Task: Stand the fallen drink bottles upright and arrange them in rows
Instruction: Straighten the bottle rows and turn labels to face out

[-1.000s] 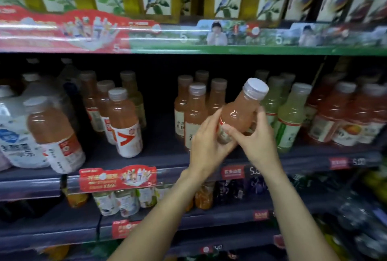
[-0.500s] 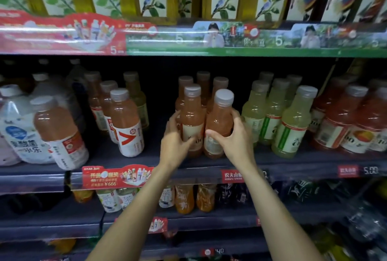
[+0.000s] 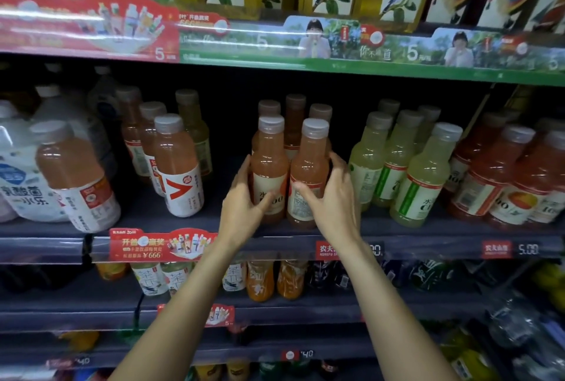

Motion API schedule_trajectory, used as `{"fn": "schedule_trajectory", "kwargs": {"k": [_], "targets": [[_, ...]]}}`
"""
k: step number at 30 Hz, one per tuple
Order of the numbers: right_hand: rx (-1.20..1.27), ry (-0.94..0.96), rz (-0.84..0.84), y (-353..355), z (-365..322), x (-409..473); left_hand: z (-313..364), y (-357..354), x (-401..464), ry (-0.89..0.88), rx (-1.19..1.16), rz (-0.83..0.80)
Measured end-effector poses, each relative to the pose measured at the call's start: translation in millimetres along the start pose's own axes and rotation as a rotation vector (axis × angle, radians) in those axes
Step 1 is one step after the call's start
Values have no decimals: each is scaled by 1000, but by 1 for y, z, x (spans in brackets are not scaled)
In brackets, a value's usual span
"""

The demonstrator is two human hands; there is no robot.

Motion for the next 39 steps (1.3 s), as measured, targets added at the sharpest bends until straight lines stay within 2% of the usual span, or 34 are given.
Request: {"fn": "schedule_trajectory", "kwargs": {"k": [3, 5, 7, 10, 13, 17, 20, 23, 28, 33, 36, 39], "targets": [[37, 132, 219, 19, -20, -14, 11, 19, -12, -71, 127, 55], [67, 290, 338, 27, -43, -27, 29, 45, -19, -238, 282, 162], [132, 445, 356, 19, -74, -42, 41, 84, -28, -395, 362, 314], [245, 544, 245, -12, -113, -55, 40, 148, -38, -522, 419, 572], [355, 364, -19, -73, -141, -54, 1, 210, -35, -418, 471, 668], [459, 78, -240, -142, -146, -40, -45, 253, -16, -203, 471, 593], [592, -12, -317, -165, -146, -37, -56, 259, -5, -207, 480, 527], [616, -53, -302, -171, -149, -37, -62, 256, 0, -215, 506, 525], [572, 36, -327, -177, -162, -44, -61, 249, 7, -223, 459, 541], [455, 122, -275, -182, -180, -42, -64, 251, 18, -194, 409, 522], [502, 126, -272, -191, -188, -41, -67, 258, 16, -213, 360, 520], [520, 140, -186, -196, -191, -37, -66, 262, 12, -269, 323, 473]]}}
Point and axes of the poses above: each hand's wrist, its own x-axis towards the middle knuckle, its own y-axis out of the back of the hand, z = x × y, the point moved 7 cm from there along x, towards the middle knuckle, and after that the axes turned 6 degrees about z, right-handed, at the moved point
